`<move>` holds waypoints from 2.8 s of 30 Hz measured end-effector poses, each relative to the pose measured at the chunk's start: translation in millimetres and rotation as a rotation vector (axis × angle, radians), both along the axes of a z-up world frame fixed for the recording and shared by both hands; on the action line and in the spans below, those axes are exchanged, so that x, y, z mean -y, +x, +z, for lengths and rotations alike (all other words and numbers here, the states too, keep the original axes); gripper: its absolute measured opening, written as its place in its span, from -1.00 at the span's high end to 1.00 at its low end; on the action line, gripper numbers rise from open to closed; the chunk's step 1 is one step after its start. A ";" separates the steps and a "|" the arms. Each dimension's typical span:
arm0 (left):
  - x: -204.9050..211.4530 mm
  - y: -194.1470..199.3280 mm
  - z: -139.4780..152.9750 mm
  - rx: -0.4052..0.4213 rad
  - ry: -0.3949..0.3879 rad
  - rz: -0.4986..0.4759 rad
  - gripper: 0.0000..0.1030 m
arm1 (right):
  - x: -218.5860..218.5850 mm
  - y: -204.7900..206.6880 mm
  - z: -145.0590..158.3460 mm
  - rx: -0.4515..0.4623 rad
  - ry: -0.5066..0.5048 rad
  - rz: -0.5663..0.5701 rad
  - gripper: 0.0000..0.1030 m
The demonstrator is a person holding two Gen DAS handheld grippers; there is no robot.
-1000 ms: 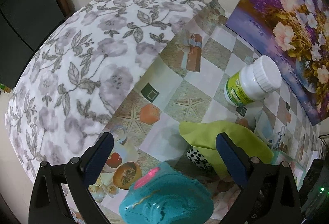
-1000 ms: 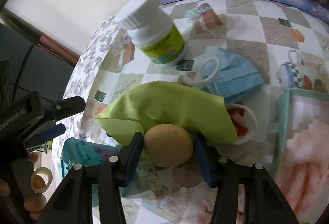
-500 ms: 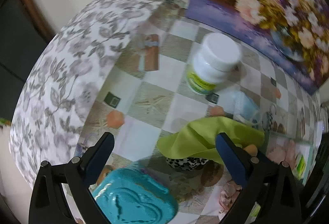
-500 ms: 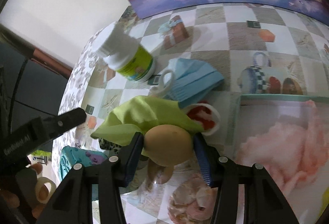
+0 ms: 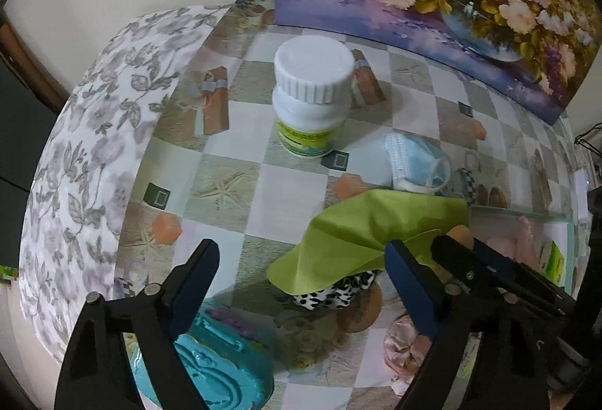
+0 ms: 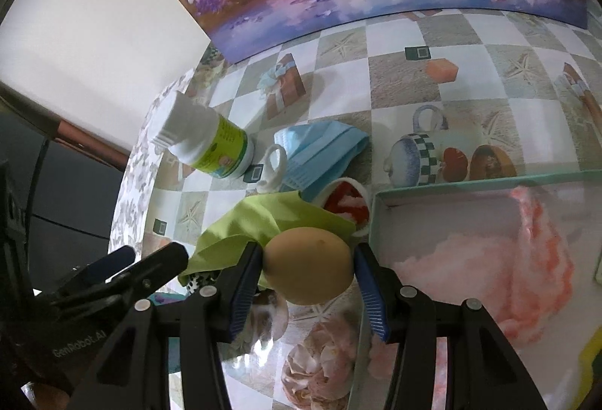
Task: Organize soft objects
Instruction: 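Close the right gripper on the tan round sponge, then grasp the edge of the lime-green cloth with the left gripper, then lift the lime-green cloth off the table with the left gripper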
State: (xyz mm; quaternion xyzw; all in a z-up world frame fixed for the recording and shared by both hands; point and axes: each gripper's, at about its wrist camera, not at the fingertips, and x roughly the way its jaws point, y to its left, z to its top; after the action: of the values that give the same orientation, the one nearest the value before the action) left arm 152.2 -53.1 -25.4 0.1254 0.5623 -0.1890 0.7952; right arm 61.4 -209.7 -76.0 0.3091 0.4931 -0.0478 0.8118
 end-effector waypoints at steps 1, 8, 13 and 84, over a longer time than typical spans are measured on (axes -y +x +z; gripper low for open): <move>-0.1 -0.4 0.2 0.000 -0.002 -0.003 -0.72 | 0.1 -0.1 0.0 0.000 0.000 0.001 -0.04; -2.1 -0.7 -0.8 -0.004 0.008 -0.016 -0.71 | 3.9 -2.8 0.6 0.009 0.018 -0.010 -0.04; 8.0 -8.7 -2.5 0.015 0.055 -0.084 -0.67 | 6.7 -4.3 1.3 0.017 0.030 -0.019 -0.04; -27.2 7.9 39.8 0.070 -0.269 0.115 0.95 | 7.4 -12.4 40.0 0.085 0.005 0.003 -0.04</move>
State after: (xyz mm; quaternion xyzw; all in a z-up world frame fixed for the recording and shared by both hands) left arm 160.1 -25.9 14.3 -0.0081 0.5101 -0.2125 0.8334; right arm 49.0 -217.1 -36.0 0.3121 0.4588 -0.0324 0.8313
